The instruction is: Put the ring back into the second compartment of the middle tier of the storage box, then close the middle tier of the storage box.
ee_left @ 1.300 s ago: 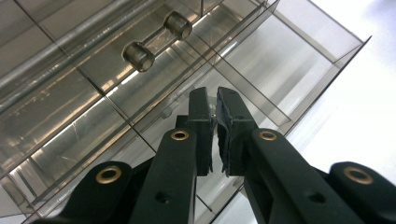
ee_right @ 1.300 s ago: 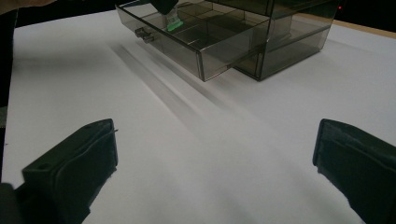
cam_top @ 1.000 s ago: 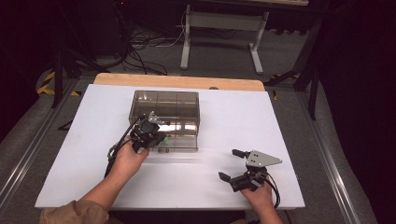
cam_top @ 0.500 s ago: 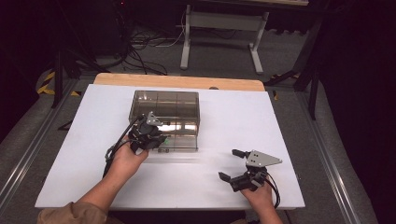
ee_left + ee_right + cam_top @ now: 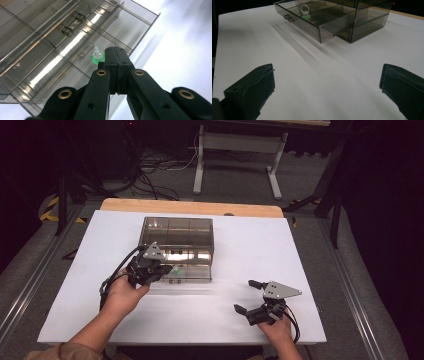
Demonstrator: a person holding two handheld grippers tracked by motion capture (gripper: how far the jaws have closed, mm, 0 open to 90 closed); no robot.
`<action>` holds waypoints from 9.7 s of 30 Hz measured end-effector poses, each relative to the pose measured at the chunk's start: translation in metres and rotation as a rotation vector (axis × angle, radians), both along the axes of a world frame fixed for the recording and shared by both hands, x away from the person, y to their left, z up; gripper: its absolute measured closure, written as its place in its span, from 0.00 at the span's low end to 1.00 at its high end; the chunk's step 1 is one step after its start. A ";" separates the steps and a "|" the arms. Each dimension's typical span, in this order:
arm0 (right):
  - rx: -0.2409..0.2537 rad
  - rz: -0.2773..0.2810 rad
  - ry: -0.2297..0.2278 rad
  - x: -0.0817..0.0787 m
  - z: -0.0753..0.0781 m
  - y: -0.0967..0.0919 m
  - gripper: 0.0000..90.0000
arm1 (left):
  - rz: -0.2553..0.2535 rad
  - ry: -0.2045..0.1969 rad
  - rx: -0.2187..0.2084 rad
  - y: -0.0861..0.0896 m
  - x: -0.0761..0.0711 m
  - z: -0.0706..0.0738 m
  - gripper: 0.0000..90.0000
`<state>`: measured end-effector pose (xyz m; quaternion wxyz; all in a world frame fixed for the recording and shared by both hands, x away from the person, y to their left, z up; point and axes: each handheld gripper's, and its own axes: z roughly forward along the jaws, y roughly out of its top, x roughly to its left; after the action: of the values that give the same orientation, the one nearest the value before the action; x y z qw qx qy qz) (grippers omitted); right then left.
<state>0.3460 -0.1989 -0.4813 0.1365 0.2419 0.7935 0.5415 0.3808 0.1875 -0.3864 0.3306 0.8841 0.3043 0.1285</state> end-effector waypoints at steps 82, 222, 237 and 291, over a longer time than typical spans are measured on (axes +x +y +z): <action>0.002 -0.001 -0.001 0.000 0.000 0.000 0.01 | -0.193 0.215 0.317 -0.013 0.023 -0.037 1.00; 0.003 0.000 0.000 0.000 0.000 0.000 0.01 | -0.052 -0.064 -0.215 0.024 0.003 -0.002 0.00; 0.010 0.004 0.001 0.000 0.000 -0.001 0.00 | -0.016 -0.133 -0.286 0.060 -0.016 -0.021 0.00; 0.006 0.012 0.003 -0.001 0.001 0.000 0.00 | 0.133 -0.182 -0.404 0.141 -0.054 -0.090 0.00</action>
<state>0.3451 -0.1994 -0.4798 0.1312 0.2383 0.7935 0.5444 0.3271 0.3285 -0.4760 0.5178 0.7626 0.3506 0.1657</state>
